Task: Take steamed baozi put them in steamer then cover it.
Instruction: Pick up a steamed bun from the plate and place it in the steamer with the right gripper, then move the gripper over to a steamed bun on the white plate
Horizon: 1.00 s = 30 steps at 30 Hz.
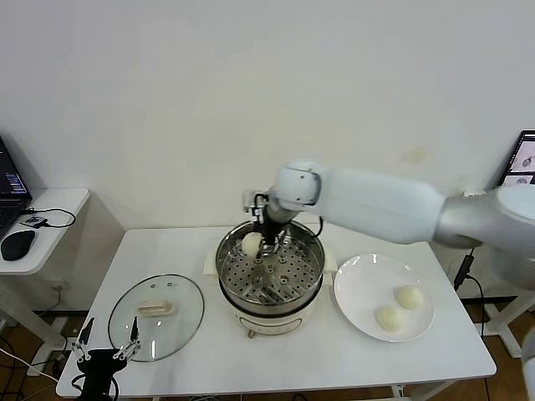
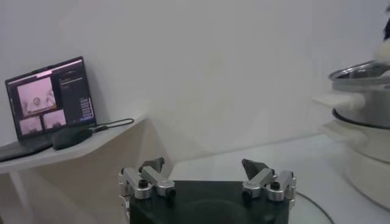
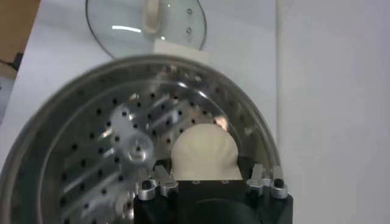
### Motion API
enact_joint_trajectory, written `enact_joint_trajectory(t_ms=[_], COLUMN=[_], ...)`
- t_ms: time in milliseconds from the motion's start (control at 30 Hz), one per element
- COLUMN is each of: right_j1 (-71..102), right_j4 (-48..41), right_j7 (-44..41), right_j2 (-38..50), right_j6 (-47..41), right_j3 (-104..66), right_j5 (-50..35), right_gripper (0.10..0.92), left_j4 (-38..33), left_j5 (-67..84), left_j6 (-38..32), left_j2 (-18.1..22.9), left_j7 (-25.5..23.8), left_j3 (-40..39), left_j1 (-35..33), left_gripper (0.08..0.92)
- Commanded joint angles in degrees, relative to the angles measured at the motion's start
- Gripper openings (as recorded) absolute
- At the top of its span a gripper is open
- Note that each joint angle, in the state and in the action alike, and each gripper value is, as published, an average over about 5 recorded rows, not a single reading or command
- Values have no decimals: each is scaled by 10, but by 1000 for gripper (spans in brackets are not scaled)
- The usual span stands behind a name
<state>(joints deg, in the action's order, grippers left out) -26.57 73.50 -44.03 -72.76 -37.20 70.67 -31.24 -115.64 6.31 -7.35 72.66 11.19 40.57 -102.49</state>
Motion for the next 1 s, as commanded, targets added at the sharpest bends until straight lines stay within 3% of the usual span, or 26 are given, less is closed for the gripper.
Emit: enact_joint_trajectory(t_ms=[33,433,567,700,1000], right_j1=[29,39,12,-41,-149], right_j4=[-33,-34,-11,33,169], right_j7=[26,24,4,-46,-151], right_j2=[-61,-56,-33,17,207], right_j6=[-28,-41,-42,-29,40], right_j3=[4,7,8,13,48], right_j5=[-15,-10,-10,3,62], right_gripper=[670,679,757,816,823], left_j4=[1,3,4,5,1], left_j5=[0,-1,-2,-2,-4], left_j6=[-1,-6,-5,-5,-1], left_j2=[-1,0,0,-1,-5], left_j7=[0,1,0,0,-2], left_j3=[2,2,0,0,-4], left_j1=[0,-2,-1,-1,3], left_gripper=[823,823,823,823,823])
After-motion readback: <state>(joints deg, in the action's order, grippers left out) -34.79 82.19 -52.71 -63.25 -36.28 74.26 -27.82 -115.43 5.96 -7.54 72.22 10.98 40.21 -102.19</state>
